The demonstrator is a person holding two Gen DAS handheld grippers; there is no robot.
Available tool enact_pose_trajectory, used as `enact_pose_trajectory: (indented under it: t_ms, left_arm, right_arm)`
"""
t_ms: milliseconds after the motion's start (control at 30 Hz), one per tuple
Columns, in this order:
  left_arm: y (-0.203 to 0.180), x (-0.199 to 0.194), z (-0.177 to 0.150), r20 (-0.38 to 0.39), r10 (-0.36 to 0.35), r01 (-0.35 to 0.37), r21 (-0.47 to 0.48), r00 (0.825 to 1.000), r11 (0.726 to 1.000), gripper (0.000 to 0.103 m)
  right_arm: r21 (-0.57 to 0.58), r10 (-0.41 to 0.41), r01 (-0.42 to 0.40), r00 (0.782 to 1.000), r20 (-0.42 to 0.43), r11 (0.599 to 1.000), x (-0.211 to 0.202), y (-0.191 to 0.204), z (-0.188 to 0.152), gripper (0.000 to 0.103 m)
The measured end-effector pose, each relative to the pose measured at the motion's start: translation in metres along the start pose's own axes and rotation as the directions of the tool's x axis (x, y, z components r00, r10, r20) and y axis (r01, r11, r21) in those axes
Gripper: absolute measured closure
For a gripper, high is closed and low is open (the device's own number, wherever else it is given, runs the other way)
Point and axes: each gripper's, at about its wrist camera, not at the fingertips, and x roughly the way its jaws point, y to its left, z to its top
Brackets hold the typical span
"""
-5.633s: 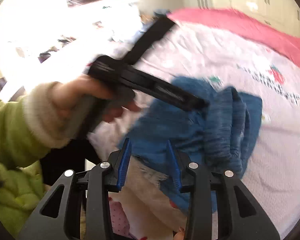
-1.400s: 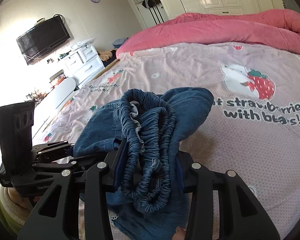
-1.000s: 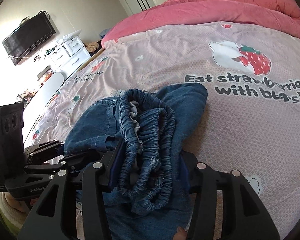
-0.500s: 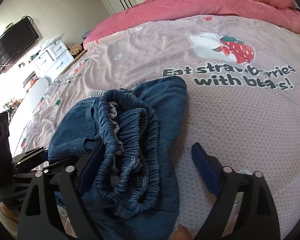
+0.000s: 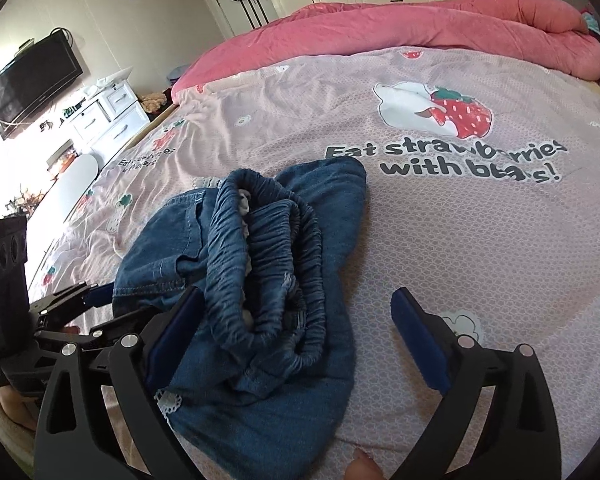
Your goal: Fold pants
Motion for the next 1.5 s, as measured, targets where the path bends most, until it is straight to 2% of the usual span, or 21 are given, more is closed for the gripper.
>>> enact_pose_trajectory:
  t_ms: [300, 400, 533, 900, 1233, 1500]
  left_arm:
    - [-0.001, -0.024, -0.008, 0.041, 0.019, -0.018, -0.014, 0.999, 1.0, 0.024]
    - [-0.005, -0.036, -0.012, 0.066, 0.02, -0.019, -0.017, 0.998, 1.0, 0.016]
    - [-0.01, -0.047, -0.021, 0.079, 0.017, -0.016, -0.014, 0.997, 1.0, 0.01]
    - [-0.011, -0.069, -0.063, 0.098, 0.055, -0.049, -0.067, 0.994, 0.997, 0.009]
    - [-0.019, -0.078, -0.093, 0.085, 0.083, -0.08, -0.033, 0.993, 0.996, 0.009]
    - [-0.022, -0.082, -0.108, 0.081, 0.098, -0.096, -0.025, 0.992, 0.995, 0.009]
  right_arm:
    - [-0.036, -0.031, 0.033, 0.997, 0.069, 0.999, -0.029, 0.006, -0.013, 0.006]
    - [-0.068, -0.056, 0.063, 0.993, 0.101, 0.996, -0.042, 0.013, -0.019, 0.005]
    - [-0.102, -0.076, 0.089, 0.989, 0.126, 0.991, -0.054, 0.019, -0.029, 0.005]
    - [-0.119, -0.09, 0.108, 0.985, 0.15, 0.987, -0.079, 0.025, -0.062, 0.005]
    - [-0.121, -0.093, 0.106, 0.99, 0.108, 0.987, -0.083, 0.032, -0.095, 0.005]
    - [-0.096, -0.107, 0.117, 0.989, 0.107, 0.989, -0.086, 0.039, -0.129, 0.005]
